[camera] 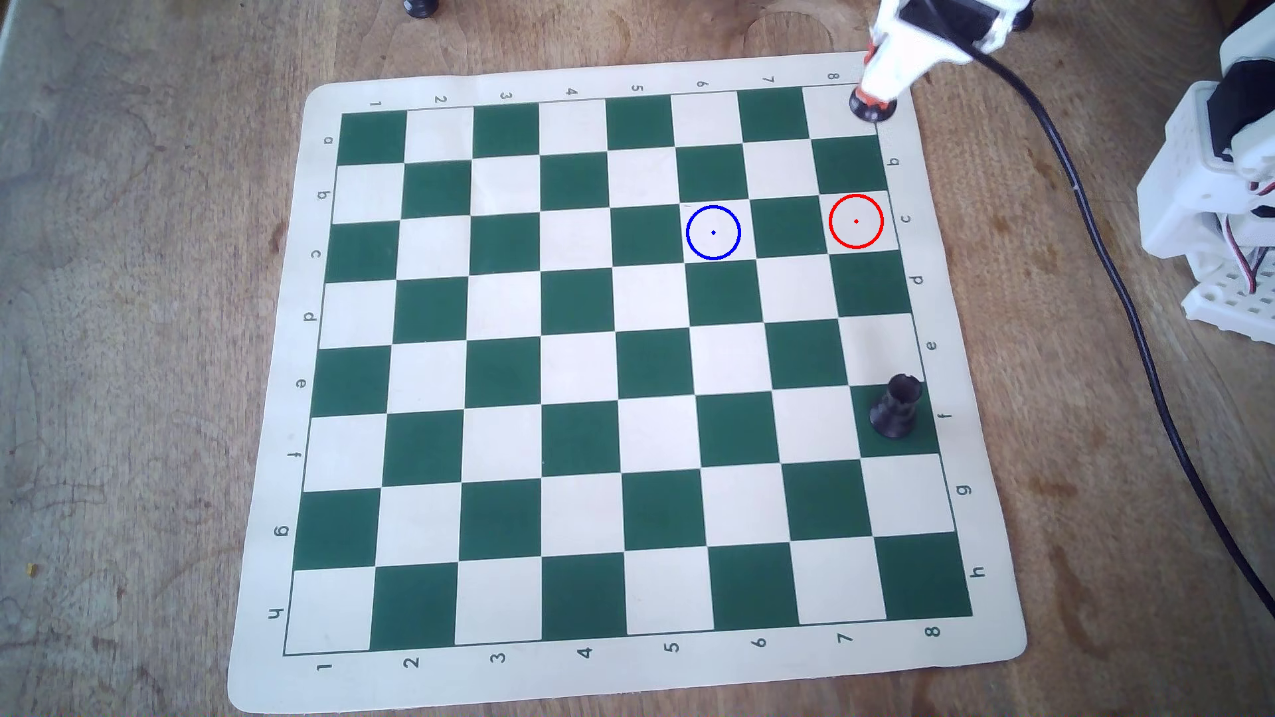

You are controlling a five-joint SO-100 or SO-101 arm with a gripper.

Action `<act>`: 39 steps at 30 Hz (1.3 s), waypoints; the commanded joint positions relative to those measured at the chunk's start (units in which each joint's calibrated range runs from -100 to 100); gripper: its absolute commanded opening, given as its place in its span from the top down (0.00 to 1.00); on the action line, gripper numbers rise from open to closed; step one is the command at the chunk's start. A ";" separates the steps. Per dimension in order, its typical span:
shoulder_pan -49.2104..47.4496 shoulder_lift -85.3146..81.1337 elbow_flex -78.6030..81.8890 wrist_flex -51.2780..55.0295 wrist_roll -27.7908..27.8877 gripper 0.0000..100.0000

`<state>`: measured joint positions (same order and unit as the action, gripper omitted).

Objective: Move the chess piece from red to blue

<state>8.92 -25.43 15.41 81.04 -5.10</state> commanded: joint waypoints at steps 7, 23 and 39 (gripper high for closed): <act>0.19 2.08 -24.20 7.83 0.05 1.00; -2.78 24.92 -34.27 -3.39 -2.64 1.00; -3.96 41.90 -30.82 -5.69 -2.30 1.00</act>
<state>5.24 16.38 -14.87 76.02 -7.64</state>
